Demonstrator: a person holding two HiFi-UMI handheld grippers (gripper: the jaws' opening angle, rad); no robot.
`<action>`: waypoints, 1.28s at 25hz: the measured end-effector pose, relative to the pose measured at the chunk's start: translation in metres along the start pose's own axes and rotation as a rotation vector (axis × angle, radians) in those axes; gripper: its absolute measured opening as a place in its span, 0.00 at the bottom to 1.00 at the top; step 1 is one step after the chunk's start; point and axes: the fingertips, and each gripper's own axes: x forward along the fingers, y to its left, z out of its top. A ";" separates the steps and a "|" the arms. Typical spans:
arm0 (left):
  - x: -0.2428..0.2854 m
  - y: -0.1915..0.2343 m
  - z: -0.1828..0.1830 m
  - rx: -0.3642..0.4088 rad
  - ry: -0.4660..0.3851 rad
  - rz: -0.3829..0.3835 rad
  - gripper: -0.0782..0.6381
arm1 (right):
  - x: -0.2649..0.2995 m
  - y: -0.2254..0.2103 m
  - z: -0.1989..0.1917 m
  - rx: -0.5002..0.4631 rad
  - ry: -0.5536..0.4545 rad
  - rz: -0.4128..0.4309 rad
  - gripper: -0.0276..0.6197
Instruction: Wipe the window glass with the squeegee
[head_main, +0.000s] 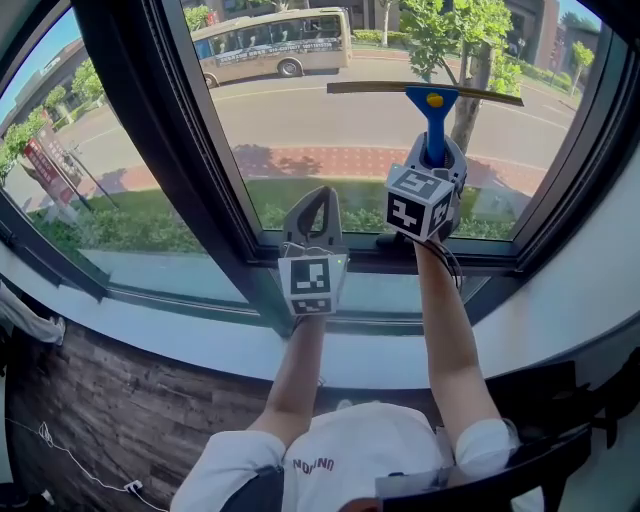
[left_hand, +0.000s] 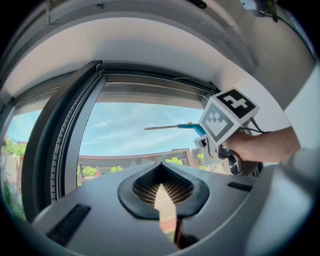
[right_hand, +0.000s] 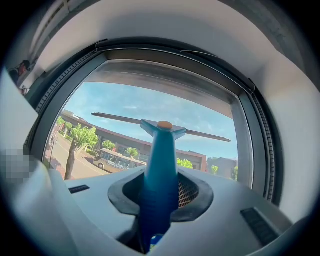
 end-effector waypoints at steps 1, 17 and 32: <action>0.000 -0.001 -0.001 0.000 0.003 -0.002 0.11 | -0.001 0.001 -0.003 0.003 0.007 0.000 0.20; 0.001 0.004 -0.016 -0.023 0.034 0.024 0.11 | -0.017 0.012 -0.060 -0.005 0.098 0.032 0.20; -0.002 -0.006 -0.021 -0.029 0.045 0.017 0.11 | -0.039 0.028 -0.127 -0.024 0.227 0.070 0.20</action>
